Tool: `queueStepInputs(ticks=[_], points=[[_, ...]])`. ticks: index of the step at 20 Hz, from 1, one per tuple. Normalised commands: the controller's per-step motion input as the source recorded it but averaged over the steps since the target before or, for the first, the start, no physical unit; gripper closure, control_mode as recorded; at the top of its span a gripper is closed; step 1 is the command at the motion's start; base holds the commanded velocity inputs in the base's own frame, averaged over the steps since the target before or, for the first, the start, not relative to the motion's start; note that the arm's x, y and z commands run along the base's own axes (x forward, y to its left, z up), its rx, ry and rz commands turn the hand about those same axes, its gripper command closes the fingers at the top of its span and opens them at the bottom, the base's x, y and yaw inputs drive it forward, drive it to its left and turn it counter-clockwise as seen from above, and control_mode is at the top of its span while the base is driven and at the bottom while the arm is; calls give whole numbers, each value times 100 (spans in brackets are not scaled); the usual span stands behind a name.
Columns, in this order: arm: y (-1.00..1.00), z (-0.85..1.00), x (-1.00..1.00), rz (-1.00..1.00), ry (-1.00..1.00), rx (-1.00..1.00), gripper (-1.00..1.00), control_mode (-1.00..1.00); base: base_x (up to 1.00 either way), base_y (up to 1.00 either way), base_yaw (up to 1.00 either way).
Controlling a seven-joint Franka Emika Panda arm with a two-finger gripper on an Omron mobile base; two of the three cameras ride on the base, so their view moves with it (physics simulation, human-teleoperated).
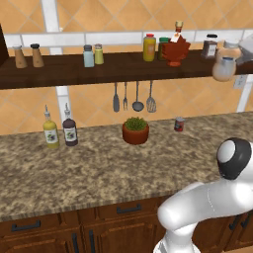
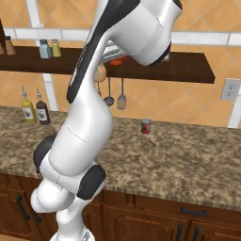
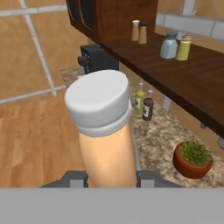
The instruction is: Put the shaker and condiment bottle from the counter next to their counterparts in the cabinet.
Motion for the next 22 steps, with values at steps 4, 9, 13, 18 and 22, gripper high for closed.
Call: queueStepInputs(ticks=[4,9,13,18,22], points=[[-5,11,35,-1,0,0,100,-100,0,0,0],[-22,6,41,-3,0,0,100,-100,0,0,0],[-15,-1,44,-1,0,0,100,-100,0,0,0],[0,0,54,0,0,1,100,-100,0,0,0],[-12,-7,38,0,0,0,100,-100,0,0,0]])
